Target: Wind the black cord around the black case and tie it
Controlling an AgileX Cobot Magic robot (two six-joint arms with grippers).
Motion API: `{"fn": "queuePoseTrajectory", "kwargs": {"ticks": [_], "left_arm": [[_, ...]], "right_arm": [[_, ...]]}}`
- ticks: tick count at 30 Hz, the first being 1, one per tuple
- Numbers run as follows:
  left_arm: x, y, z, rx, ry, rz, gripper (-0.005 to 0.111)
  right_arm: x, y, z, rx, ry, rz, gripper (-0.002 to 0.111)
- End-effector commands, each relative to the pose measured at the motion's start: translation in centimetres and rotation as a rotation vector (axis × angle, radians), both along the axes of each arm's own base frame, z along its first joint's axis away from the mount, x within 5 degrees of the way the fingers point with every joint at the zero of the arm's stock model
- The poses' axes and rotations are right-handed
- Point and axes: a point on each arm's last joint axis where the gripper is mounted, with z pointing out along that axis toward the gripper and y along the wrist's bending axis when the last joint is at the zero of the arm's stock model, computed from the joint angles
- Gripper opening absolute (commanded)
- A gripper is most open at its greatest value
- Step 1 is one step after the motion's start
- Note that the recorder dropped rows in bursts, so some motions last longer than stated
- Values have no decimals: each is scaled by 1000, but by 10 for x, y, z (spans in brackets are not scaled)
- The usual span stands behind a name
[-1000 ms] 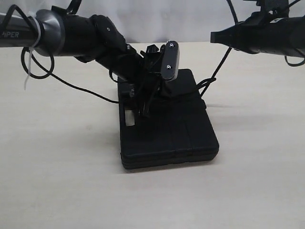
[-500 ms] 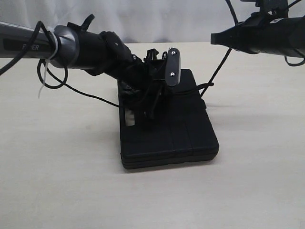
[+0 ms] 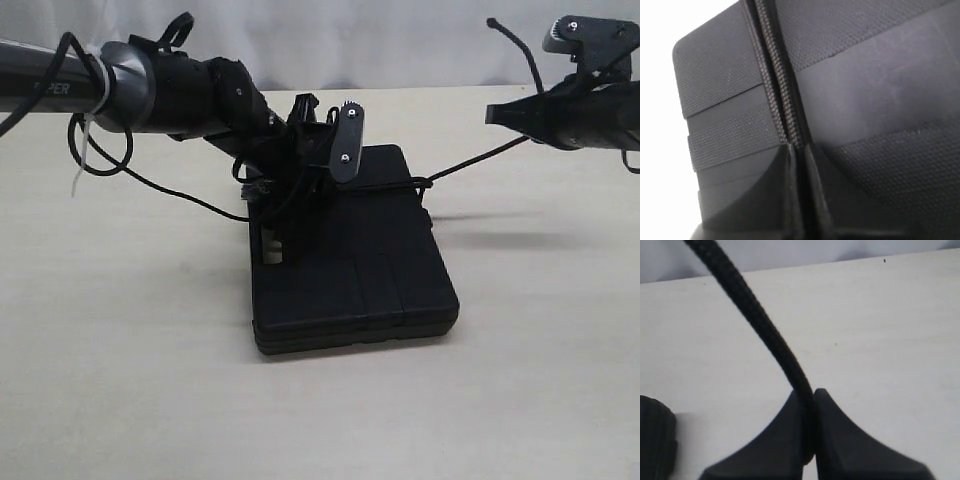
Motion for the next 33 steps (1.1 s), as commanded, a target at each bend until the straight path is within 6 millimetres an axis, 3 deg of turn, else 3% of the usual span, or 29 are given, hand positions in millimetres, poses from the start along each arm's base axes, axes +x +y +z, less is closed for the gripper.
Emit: {"fn": "queuePoseTrajectory", "kwargs": {"ticks": [1,9,14,33], "left_arm": [[-5,6,-7,46,73,-30,0],[-10,13,-6,144,92,-110,0],[-10,13,7,125,74,-72,0],[-9,13,6,107,91,-28,0]], "right_arm": [[5,-17,-13,-14,10,-54,4],[12,-23,-47,-41,59,-78,4],[12,-29,-46,-43,55,-96,4],[10,-43,-48,-69,70,-100,4]]}}
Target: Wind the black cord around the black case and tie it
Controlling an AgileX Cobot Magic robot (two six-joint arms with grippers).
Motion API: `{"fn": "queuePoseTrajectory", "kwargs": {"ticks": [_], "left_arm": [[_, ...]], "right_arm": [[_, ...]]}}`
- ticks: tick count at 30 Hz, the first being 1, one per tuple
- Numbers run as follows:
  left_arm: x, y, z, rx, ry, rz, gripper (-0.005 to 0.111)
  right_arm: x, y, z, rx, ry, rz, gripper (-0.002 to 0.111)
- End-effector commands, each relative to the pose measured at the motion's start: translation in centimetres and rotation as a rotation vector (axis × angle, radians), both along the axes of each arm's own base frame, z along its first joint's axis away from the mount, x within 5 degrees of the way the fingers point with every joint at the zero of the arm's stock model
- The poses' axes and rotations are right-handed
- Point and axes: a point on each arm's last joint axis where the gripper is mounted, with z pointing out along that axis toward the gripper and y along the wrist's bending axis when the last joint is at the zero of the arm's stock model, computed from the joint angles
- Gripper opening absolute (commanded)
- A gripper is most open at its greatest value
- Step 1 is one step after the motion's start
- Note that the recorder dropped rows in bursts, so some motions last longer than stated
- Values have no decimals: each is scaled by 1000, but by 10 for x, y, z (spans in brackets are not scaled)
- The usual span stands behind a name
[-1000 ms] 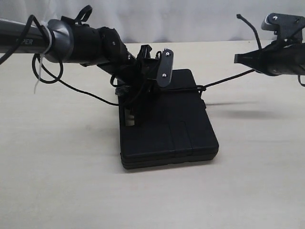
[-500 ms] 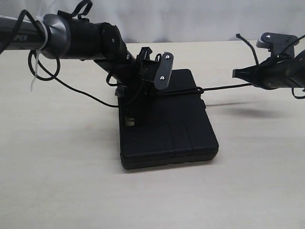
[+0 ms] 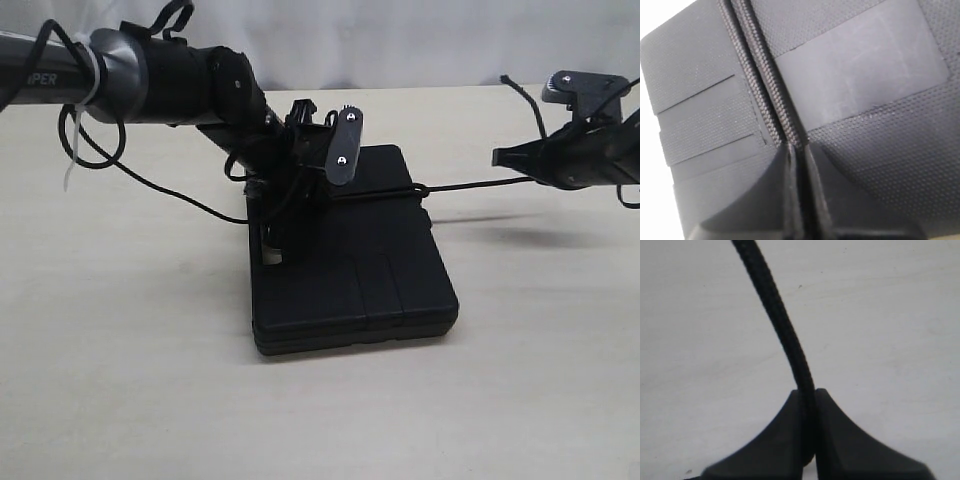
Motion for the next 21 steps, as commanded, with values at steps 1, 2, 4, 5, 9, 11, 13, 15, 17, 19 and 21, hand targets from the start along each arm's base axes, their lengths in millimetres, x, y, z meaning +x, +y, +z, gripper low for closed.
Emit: {"fn": "queuePoseTrajectory", "kwargs": {"ticks": [1,2,4,5,9,11,13,15,17,19,21], "left_arm": [[0,8,-2,42,15,-7,0],[0,8,-2,39,8,-4,0],[0,8,-2,36,6,-1,0],[1,8,-2,35,3,0,0],[2,8,0,26,-9,5,13],[1,8,7,9,-12,29,29],[1,8,12,-1,-15,48,38],[0,9,18,-10,-26,49,44],[-1,9,30,-29,-39,60,47],[-2,10,38,-47,-42,82,47],[-4,11,49,-73,-49,109,47]], "right_arm": [[3,-23,6,-51,-56,-56,4],[3,-23,6,-50,-56,-57,4],[2,-23,6,-48,-53,-57,4],[2,-23,6,-48,-53,-57,4],[3,-22,6,-74,-49,-24,8],[3,-22,6,-74,-48,-24,16],[3,-22,6,-75,-47,-22,23],[2,-22,7,-74,-49,-21,30],[1,-21,13,-69,-49,-8,40],[-1,-19,23,-71,-61,6,44],[-5,-17,38,-57,-74,22,46]]}}
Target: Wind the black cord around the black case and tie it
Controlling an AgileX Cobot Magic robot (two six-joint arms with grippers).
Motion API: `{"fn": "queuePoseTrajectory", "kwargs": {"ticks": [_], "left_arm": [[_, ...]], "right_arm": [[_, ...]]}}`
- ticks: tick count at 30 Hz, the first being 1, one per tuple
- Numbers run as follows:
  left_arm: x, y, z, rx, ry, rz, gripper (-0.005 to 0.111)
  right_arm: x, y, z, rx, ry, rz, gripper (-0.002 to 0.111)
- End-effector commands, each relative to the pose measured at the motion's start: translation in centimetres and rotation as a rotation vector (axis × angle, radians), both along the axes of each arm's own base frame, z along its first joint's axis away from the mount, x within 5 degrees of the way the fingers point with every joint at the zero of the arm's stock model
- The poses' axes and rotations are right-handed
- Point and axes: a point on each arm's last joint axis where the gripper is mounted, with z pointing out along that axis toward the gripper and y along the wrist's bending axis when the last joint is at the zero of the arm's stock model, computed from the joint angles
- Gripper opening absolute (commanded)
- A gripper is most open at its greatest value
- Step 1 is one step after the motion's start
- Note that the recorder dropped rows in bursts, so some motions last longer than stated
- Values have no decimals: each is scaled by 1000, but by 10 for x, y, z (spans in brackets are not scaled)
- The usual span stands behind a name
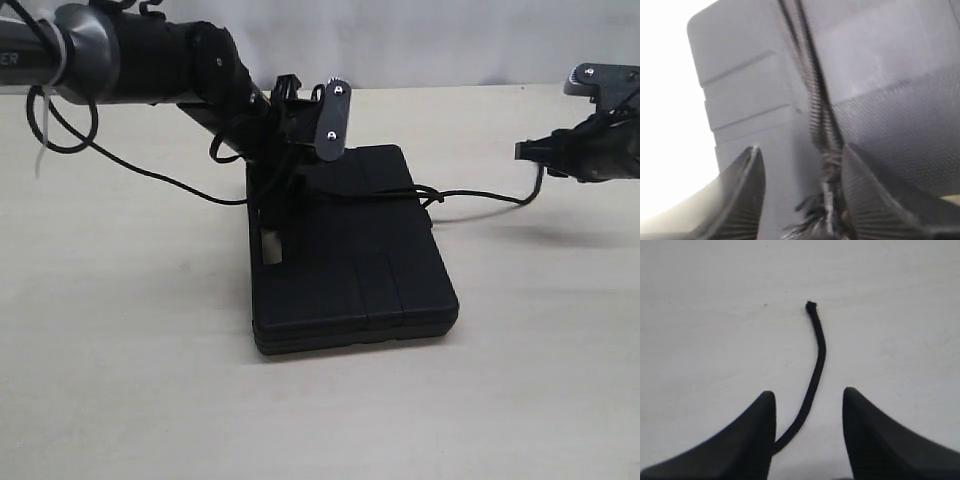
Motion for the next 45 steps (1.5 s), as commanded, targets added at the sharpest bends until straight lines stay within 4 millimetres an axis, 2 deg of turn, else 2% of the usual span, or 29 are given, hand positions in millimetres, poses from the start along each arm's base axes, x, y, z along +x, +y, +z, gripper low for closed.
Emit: {"fn": "queuePoseTrajectory", "kwargs": {"ticks": [1,3,5,8,11,17,22,26,34,38,42,45], "left_arm": [[-4,3,25,-56,-9,58,47],[-5,3,28,-63,-12,60,47],[-5,3,28,-71,-5,65,47],[-5,3,28,-71,-5,65,47],[-5,3,28,-71,-5,65,47],[-5,3,28,-73,-3,66,47],[-5,3,28,-73,-3,66,47],[-5,2,28,-74,-5,66,47],[-5,2,28,-76,-6,68,47],[-5,2,29,-80,-6,70,47],[-5,2,29,-80,-6,70,47],[-5,1,29,-94,3,78,47]], "right_arm": [[-7,2,34,0,-33,51,46],[-11,6,42,-62,-8,148,46],[-18,15,45,-166,55,323,46],[-26,25,38,-210,157,512,46],[-23,41,23,-240,186,631,46],[-12,82,-22,-440,193,855,46],[0,98,-40,-611,107,817,46],[2,104,-48,-653,86,802,46],[5,98,-34,-684,24,698,46],[-4,97,-31,-749,27,766,46],[-12,100,-41,-830,45,907,46],[-13,100,-46,-873,43,950,46]]}}
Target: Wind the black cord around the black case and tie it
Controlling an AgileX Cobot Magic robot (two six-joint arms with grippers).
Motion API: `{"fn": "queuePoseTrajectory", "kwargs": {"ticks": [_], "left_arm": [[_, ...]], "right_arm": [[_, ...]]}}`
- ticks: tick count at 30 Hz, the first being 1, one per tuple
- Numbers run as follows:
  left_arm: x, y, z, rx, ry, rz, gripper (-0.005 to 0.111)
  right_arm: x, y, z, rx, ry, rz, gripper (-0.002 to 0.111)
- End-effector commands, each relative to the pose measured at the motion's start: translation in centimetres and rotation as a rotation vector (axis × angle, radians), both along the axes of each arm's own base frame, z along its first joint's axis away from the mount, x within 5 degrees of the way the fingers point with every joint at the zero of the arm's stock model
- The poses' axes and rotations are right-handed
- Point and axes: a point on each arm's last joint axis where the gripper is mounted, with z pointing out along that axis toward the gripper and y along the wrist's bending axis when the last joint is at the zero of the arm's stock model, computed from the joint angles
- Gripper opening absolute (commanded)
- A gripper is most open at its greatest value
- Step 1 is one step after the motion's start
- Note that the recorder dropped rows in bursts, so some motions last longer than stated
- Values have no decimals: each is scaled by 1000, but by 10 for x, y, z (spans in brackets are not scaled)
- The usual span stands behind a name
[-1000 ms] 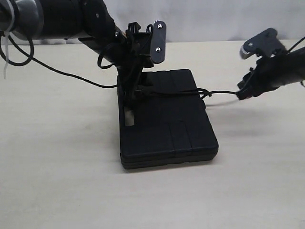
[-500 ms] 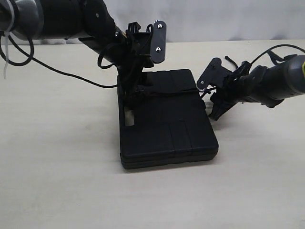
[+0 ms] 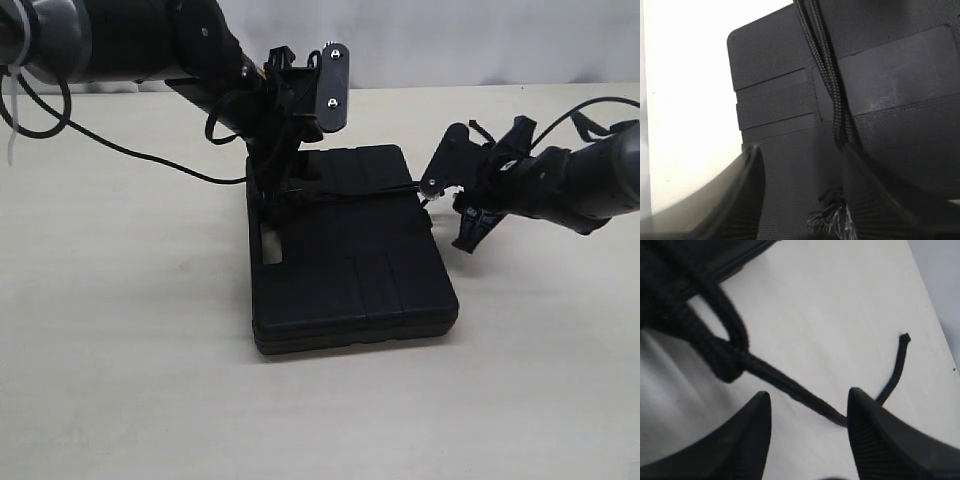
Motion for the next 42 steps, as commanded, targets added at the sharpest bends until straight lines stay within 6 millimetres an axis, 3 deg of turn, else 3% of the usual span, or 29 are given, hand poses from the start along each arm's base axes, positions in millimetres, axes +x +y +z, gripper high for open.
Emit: {"fn": "queuePoseTrajectory", "kwargs": {"ticks": [1,7,14,26,29,33,42], "left_arm": [[-1,-1,3,-40,17,28,47],[-1,-1,3,-39,15,25,47],[-1,-1,3,-39,15,25,47],[-1,-1,3,-39,15,25,47],[-1,-1,3,-40,14,26,47],[0,-1,4,-41,9,28,47],[-1,-8,6,-133,29,39,47]], "right_arm": [[-4,0,-7,-80,-15,82,46],[-3,-4,-1,-134,-148,80,46],[-7,9,-10,-82,-140,225,46],[-5,9,-25,-89,-148,230,46],[-5,9,-27,-111,-146,247,34],[-6,7,-28,-137,-128,239,4],[-5,-5,-23,-188,-121,115,4]]}}
